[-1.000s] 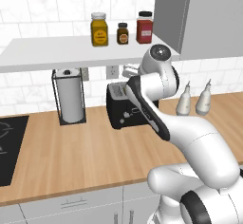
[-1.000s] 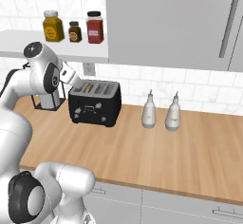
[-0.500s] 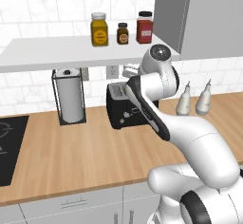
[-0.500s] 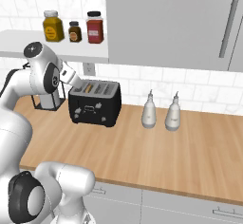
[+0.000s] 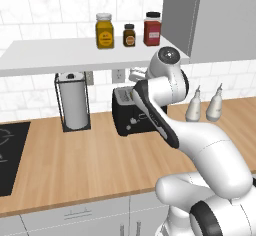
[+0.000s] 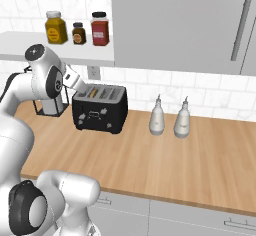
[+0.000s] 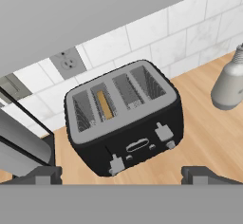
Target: Start the toaster. Once the lever pops up, take the bread to the plate on the dining counter.
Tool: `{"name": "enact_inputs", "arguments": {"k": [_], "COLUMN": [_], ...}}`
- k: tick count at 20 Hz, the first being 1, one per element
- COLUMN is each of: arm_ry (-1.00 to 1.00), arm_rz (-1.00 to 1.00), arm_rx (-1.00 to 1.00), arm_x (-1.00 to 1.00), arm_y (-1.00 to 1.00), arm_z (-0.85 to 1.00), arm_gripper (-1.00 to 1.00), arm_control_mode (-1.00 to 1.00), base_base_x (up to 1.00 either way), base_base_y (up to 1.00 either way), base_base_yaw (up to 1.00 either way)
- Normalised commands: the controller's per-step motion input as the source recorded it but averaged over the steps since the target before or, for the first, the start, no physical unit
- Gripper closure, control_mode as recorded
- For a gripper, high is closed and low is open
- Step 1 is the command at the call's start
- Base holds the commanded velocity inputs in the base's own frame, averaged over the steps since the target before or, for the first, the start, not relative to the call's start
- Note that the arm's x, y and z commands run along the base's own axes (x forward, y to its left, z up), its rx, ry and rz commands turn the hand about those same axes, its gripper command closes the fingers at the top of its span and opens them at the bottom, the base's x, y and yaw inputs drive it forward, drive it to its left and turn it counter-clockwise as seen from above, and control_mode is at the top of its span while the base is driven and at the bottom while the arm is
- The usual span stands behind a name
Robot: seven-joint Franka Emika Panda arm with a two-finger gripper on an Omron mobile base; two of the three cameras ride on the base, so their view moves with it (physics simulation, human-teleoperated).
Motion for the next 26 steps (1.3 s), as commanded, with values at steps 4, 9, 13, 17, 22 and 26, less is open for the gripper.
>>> {"name": "enact_inputs", "arguments": {"k": [4, 9, 13, 17, 22, 26], "arm_ry": [0.0, 0.0, 0.0, 0.0, 0.0, 0.0], "arm_rz": [0.0, 0.0, 0.0, 0.0, 0.0, 0.0], "arm_rx": [0.0, 0.0, 0.0, 0.0, 0.0, 0.0], "arm_x": [0.0, 0.0, 0.0, 0.0, 0.0, 0.0], "arm_y": [0.0, 0.0, 0.0, 0.0, 0.0, 0.0], "arm_z": [0.0, 0.0, 0.0, 0.0, 0.0, 0.0], "arm_gripper": [-1.0, -1.0, -1.0, -1.0, -1.0, -1.0], "arm_control_mode": [-1.0, -1.0, -1.0, -1.0, -1.0, -1.0], "base_base_x": [0.0, 0.0, 0.0, 0.0, 0.0, 0.0], "base_base_y": [0.0, 0.0, 0.0, 0.0, 0.0, 0.0], "base_base_yaw": [0.0, 0.0, 0.0, 0.0, 0.0, 0.0]}}
